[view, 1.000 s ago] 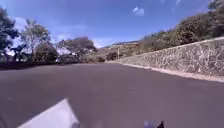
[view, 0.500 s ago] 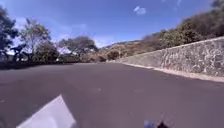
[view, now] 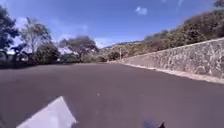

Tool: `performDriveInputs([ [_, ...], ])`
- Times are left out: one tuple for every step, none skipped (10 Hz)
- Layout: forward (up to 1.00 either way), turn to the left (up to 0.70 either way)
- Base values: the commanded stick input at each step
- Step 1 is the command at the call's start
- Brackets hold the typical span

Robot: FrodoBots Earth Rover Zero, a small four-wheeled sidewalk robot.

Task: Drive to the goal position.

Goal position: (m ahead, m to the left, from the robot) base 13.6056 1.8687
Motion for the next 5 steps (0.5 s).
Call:
performDriveInputs([
  [0.50,0.00],
  [0.50,0.00],
  [0.50,-0.07],
  [0.50,-0.27],
  [0.50,-0.47],
])
